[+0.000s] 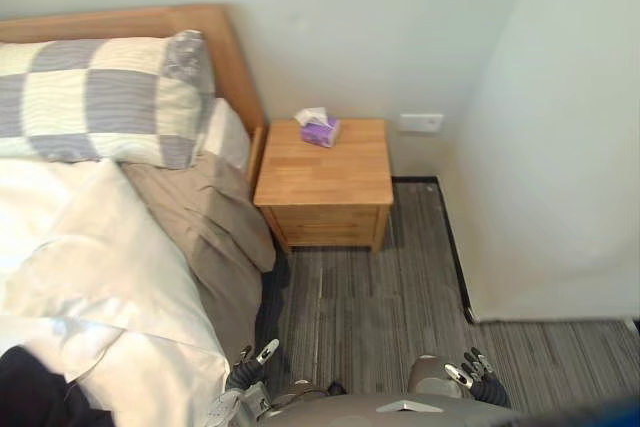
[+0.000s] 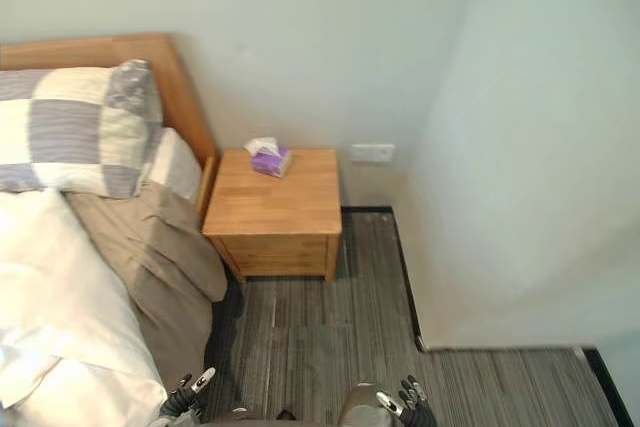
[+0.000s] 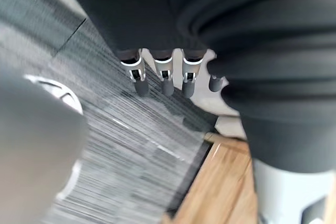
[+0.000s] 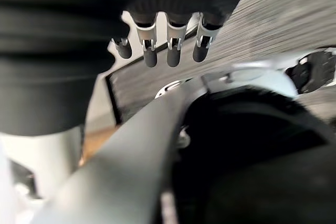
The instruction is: Tidy the bed and pick cloth on bed and put in laundry
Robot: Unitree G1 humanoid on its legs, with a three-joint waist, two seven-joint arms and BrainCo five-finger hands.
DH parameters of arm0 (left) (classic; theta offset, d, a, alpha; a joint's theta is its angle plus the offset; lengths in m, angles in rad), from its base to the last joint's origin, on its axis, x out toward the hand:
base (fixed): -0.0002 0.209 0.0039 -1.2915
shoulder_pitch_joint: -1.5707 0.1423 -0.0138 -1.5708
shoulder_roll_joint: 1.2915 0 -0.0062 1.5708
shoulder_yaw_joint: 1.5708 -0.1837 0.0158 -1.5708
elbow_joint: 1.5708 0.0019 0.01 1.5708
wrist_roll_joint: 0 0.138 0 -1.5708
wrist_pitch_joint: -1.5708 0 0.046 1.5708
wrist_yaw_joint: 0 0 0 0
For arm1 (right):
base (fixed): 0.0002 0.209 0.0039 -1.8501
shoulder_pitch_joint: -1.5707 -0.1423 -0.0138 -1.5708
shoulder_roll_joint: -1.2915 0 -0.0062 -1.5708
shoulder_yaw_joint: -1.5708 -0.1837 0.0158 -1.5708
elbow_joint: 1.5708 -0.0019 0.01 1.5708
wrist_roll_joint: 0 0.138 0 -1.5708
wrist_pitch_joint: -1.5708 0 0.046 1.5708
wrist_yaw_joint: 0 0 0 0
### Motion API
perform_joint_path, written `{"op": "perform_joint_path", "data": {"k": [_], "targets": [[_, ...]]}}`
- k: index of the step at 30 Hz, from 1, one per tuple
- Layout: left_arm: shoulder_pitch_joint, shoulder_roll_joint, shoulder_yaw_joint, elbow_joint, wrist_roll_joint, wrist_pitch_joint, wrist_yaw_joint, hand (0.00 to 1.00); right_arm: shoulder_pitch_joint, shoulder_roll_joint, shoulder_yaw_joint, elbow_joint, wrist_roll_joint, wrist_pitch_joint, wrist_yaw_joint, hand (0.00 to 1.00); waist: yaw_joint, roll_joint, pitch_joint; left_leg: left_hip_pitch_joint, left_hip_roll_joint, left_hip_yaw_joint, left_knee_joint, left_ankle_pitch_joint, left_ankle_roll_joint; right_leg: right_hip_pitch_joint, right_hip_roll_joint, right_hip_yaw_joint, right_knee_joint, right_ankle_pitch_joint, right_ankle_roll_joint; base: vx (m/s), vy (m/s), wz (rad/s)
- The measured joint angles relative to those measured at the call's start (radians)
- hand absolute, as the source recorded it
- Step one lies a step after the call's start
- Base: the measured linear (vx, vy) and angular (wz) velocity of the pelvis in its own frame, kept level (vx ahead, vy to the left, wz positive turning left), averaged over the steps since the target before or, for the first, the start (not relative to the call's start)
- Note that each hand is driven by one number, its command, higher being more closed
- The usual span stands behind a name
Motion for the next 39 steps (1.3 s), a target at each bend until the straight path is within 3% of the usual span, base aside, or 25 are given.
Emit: {"op": "perform_joint_path", "data": {"k": [2, 3, 4, 5, 6, 8, 10, 11, 12, 13, 14, 17, 19, 20, 22, 24, 25, 28, 33, 35, 38, 39], "targets": [[-0.015, -0.003, 0.022, -0.007, -0.002, 0.017, 0.001, 0.00, 0.009, 0.013, 0.009, -0.011, 0.000, -0.003, -0.011, 0.00, -0.001, -0.007, 0.000, 0.010, 0.012, -0.112, 0.002, -0.012, 0.004, -0.034, 0.032, 0.019, -0.105, -0.009, -0.020, 0.32, -0.237, 1.89], [-0.019, -0.007, 0.036, -0.010, -0.002, 0.021, 0.001, 0.00, 0.011, 0.017, 0.027, -0.028, 0.001, -0.003, -0.021, 0.00, 0.000, -0.007, 0.001, 0.006, 0.028, -0.193, 0.013, -0.024, -0.013, -0.052, 0.082, 0.083, -0.209, -0.009, -0.022, 0.34, -0.355, 2.02], [-0.017, -0.007, 0.060, -0.022, 0.000, 0.028, 0.001, 0.00, 0.014, 0.017, 0.055, -0.032, 0.003, 0.001, -0.030, 0.00, 0.002, -0.025, -0.005, -0.010, 0.032, -0.266, 0.043, -0.037, -0.044, -0.038, 0.126, 0.171, -0.363, 0.008, -0.017, 0.35, -0.387, 2.07], [-0.014, 0.005, 0.068, -0.033, 0.004, 0.031, 0.001, 0.00, 0.017, 0.022, 0.078, -0.034, 0.006, 0.005, -0.032, 0.00, 0.003, -0.054, -0.021, -0.036, 0.017, -0.297, 0.077, -0.053, -0.067, -0.025, 0.134, 0.229, -0.481, 0.033, -0.027, 0.42, -0.440, 1.82], [-0.024, -0.009, 0.072, -0.032, 0.008, 0.044, 0.002, 0.00, 0.013, -0.016, 0.090, -0.033, 0.024, 0.020, -0.032, 0.00, 0.023, -0.022, -0.014, -0.061, 0.053, -0.320, 0.126, -0.063, -0.092, 0.009, 0.136, 0.154, -0.468, 0.018, -0.066, 0.28, -0.275, 1.14], [-0.019, -0.038, 0.071, -0.062, 0.016, 0.052, -0.003, 0.00, 0.004, -0.029, 0.113, -0.055, 0.059, 0.041, -0.040, 0.00, 0.032, -0.001, -0.025, -0.074, 0.080, -0.328, 0.123, -0.023, -0.105, 0.026, 0.153, 0.168, -0.422, 0.008, -0.088, 0.38, -0.290, 1.59], [-0.019, -0.038, 0.068, -0.072, 0.021, 0.055, -0.005, 0.00, -0.004, -0.060, 0.196, -0.062, 0.079, 0.065, -0.040, 0.00, 0.025, -0.007, -0.024, -0.032, 0.101, -0.375, 0.102, 0.027, -0.101, 0.049, 0.159, 0.152, -0.310, 0.007, -0.103, 0.34, -0.325, 1.72], [-0.022, -0.053, 0.072, -0.071, 0.044, 0.052, 0.001, 0.00, -0.023, -0.117, 0.270, -0.089, 0.077, 0.109, 0.000, 0.00, 0.035, 0.022, -0.017, -0.023, 0.165, -0.385, 0.131, 0.008, -0.125, -0.001, 0.202, 0.166, -0.264, -0.071, -0.100, 0.18, -0.268, 0.96], [0.003, -0.048, 0.096, -0.086, 0.070, 0.043, 0.000, 0.00, -0.035, -0.129, 0.316, -0.103, 0.078, 0.145, 0.018, 0.00, 0.066, 0.006, -0.021, -0.026, 0.171, -0.365, 0.184, -0.016, -0.155, 0.043, 0.196, 0.154, -0.522, 0.037, -0.087, 0.22, -0.307, 0.76], [0.000, -0.054, 0.109, -0.075, 0.083, 0.042, 0.008, 0.00, -0.049, -0.131, 0.308, -0.099, 0.077, 0.160, 0.027, 0.00, 0.077, 0.011, -0.022, -0.030, 0.184, -0.370, 0.199, -0.039, -0.164, 0.062, 0.205, 0.141, -0.510, 0.038, -0.092, 0.21, -0.225, 0.51], [0.012, -0.067, 0.119, -0.073, 0.114, 0.029, 0.025, 0.00, -0.066, -0.131, 0.310, -0.090, 0.081, 0.191, 0.043, 0.00, 0.082, -0.007, -0.046, -0.048, 0.194, -0.353, 0.188, -0.034, -0.163, 0.063, 0.210, 0.124, -0.498, 0.037, -0.094, 0.22, -0.236, 0.62], [0.032, -0.072, 0.119, -0.080, 0.141, -0.014, 0.027, 0.00, -0.108, -0.110, 0.311, -0.090, 0.097, 0.241, 0.053, 0.00, 0.084, 0.004, -0.055, -0.102, 0.196, -0.247, 0.179, 0.047, -0.160, 0.087, 0.174, 0.044, -0.519, 0.030, -0.096, 0.10, -0.114, 0.79], [0.030, -0.073, 0.131, -0.094, 0.170, -0.017, 0.033, 0.00, -0.121, -0.069, 0.309, -0.097, 0.111, 0.277, 0.047, 0.00, 0.078, -0.001, -0.049, -0.169, 0.203, -0.113, 0.236, 0.088, -0.181, 0.148, 0.119, -0.057, -0.602, 0.030, -0.096, 0.05, -0.060, 1.22], [0.029, -0.071, 0.132, -0.095, 0.173, -0.017, 0.034, 0.00, -0.122, -0.067, 0.308, -0.097, 0.112, 0.281, 0.046, 0.00, 0.077, 0.001, -0.048, -0.172, 0.205, -0.097, 0.240, 0.086, -0.180, 0.154, 0.113, -0.067, -0.605, 0.031, -0.096, 0.02, 0.003, 1.44], [0.026, -0.080, 0.119, -0.093, 0.178, -0.011, 0.038, 0.00, -0.130, -0.079, 0.288, -0.088, 0.124, 0.322, 0.036, 0.00, 0.074, 0.029, -0.042, -0.159, 0.240, 0.094, 0.215, 0.099, -0.152, 0.237, 0.077, -0.180, -0.599, 0.028, -0.081, 0.02, 0.063, 1.58], [0.034, -0.066, 0.094, -0.093, 0.178, -0.006, 0.044, 0.00, -0.146, -0.080, 0.287, -0.067, 0.139, 0.341, 0.035, 0.00, 0.080, 0.029, -0.051, -0.135, 0.195, 0.090, 0.140, 0.112, -0.133, 0.253, 0.057, -0.186, -0.610, 0.023, -0.055, -0.01, 0.158, 1.17], [0.035, -0.049, 0.092, -0.090, 0.177, -0.002, 0.047, 0.00, -0.164, -0.067, 0.285, -0.050, 0.139, 0.348, 0.037, 0.00, 0.082, 0.011, -0.058, -0.128, 0.174, 0.089, 0.078, 0.112, -0.132, 0.255, 0.051, -0.192, -0.628, 0.016, -0.042, -0.03, 0.163, 0.69], [0.036, -0.011, 0.096, -0.060, 0.179, 0.015, 0.049, 0.00, -0.192, -0.053, 0.248, -0.020, 0.139, 0.365, 0.035, 0.00, 0.081, 0.001, -0.054, -0.120, 0.135, 0.072, -0.004, 0.165, -0.104, 0.278, 0.040, -0.224, -0.667, 0.022, -0.022, -0.04, 0.049, 0.38], [0.056, -0.008, 0.096, -0.023, 0.180, 0.015, 0.045, 0.00, -0.184, -0.067, 0.185, 0.018, 0.139, 0.377, 0.016, 0.00, 0.074, 0.016, -0.053, -0.088, 0.099, 0.033, -0.084, 0.236, -0.118, 0.309, 0.009, -0.255, -0.674, 0.026, -0.020, -0.12, -0.012, 0.21], [0.059, -0.006, 0.097, -0.016, 0.189, 0.017, 0.044, 0.00, -0.187, -0.073, 0.172, 0.036, 0.139, 0.375, 0.012, 0.00, 0.074, 0.017, -0.052, -0.099, 0.122, 0.057, -0.038, 0.206, -0.108, 0.309, -0.005, -0.265, -0.674, 0.033, -0.019, -0.10, -0.038, 0.12], [0.069, -0.001, 0.096, 0.001, 0.226, 0.026, 0.045, 0.00, -0.177, -0.098, 0.153, 0.055, 0.157, 0.366, 0.013, 0.00, 0.068, 0.017, -0.053, -0.093, 0.192, 0.088, -0.034, 0.206, -0.143, 0.326, -0.018, -0.276, -0.686, 0.050, 0.013, -0.03, 0.037, 0.18], [0.066, 0.001, 0.091, 0.008, 0.260, 0.031, 0.055, 0.00, -0.172, -0.096, 0.127, 0.069, 0.158, 0.360, 0.011, 0.00, 0.067, 0.008, -0.050, -0.073, 0.184, 0.074, -0.081, 0.222, -0.160, 0.328, -0.029, -0.272, -0.688, 0.058, 0.034, 0.00, 0.132, 0.22]]}}
